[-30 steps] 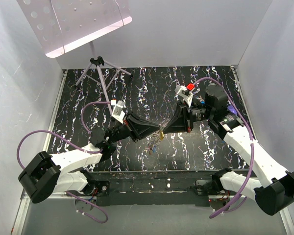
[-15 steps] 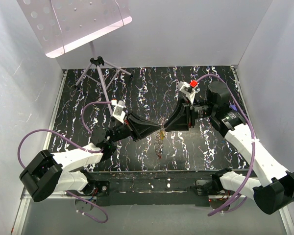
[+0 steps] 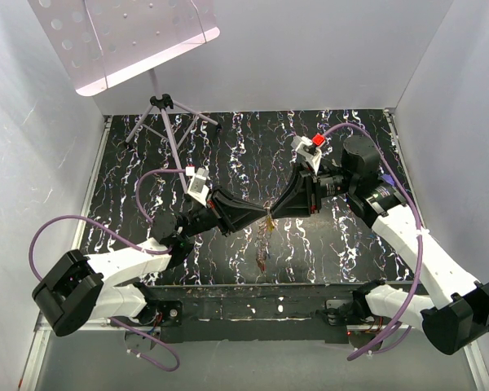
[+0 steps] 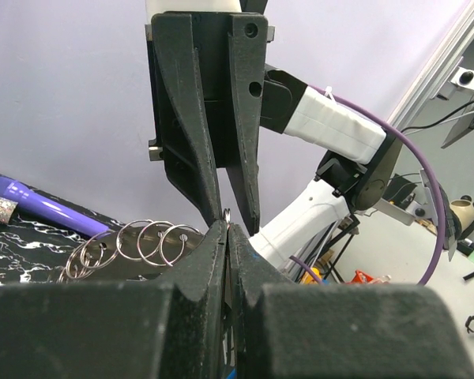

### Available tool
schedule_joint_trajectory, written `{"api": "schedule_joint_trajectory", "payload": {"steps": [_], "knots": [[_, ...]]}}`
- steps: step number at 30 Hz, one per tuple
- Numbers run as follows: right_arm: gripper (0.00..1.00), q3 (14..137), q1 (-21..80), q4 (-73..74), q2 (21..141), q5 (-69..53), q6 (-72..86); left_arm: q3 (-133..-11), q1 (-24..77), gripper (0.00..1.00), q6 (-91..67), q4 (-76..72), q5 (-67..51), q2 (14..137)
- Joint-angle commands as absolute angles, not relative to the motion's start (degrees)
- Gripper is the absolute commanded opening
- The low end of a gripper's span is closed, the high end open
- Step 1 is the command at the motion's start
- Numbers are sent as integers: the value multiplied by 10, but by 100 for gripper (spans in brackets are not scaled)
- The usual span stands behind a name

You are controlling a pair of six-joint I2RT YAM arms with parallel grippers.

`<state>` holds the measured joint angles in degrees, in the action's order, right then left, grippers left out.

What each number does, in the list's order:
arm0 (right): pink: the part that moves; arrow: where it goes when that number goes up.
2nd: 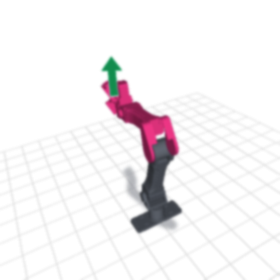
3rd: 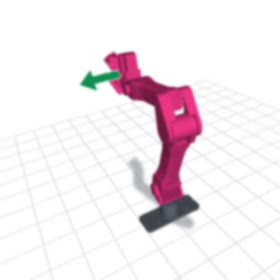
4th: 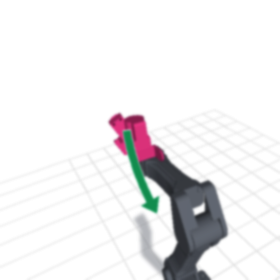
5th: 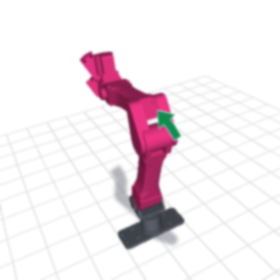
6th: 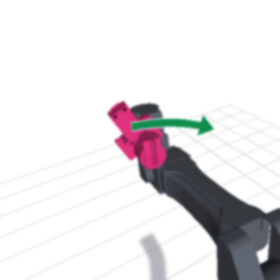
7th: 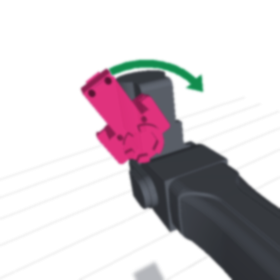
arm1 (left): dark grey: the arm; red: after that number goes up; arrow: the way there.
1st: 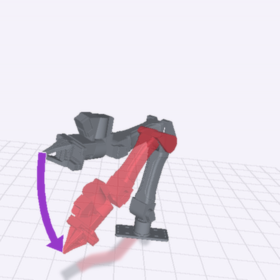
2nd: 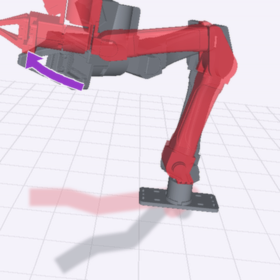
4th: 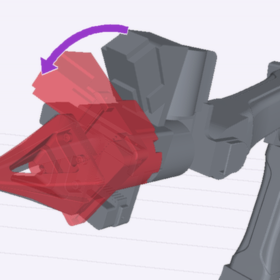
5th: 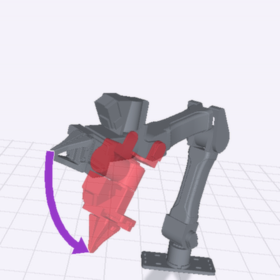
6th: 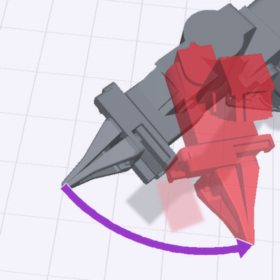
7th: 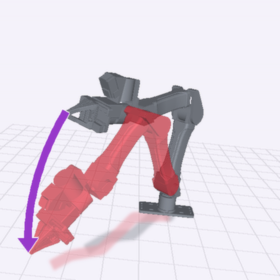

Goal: Put the keys on the keyring

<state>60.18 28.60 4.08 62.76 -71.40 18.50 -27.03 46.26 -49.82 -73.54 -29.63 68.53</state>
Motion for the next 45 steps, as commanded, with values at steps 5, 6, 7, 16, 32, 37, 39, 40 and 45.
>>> {"api": "schedule_joint_trajectory", "payload": {"steps": [5, 6, 7, 16, 32, 37, 39, 40, 45], "knots": [[16, 616, 294, 24, 628, -696, 192, -279, 466, 0, -470, -713, -269, 655], [13, 615, 294, 25, 628, -694, 192, -279, 465, 0, -469, -711, -268, 654], [11, 615, 295, 25, 628, -690, 192, -279, 466, 0, -468, -708, -266, 653], [1, 623, 298, 82, 635, -652, 175, -298, 467, 2, -462, -616, -282, 634], [1, 631, 295, 244, 663, -695, 48, -467, 344, 76, -392, -132, -562, 591], [1, 632, 295, 262, 670, -696, 31, -550, 345, 70, -341, -50, -639, 657], [1, 631, 295, 265, 672, -698, 29, -573, 345, 64, -332, -32, -658, 682], [1, 630, 295, 265, 672, -700, 30, -585, 347, 62, -326, -21, -665, 692], [1, 630, 295, 260, 677, -702, 33, -627, 367, 56, -273, 59, -669, 728]]}}
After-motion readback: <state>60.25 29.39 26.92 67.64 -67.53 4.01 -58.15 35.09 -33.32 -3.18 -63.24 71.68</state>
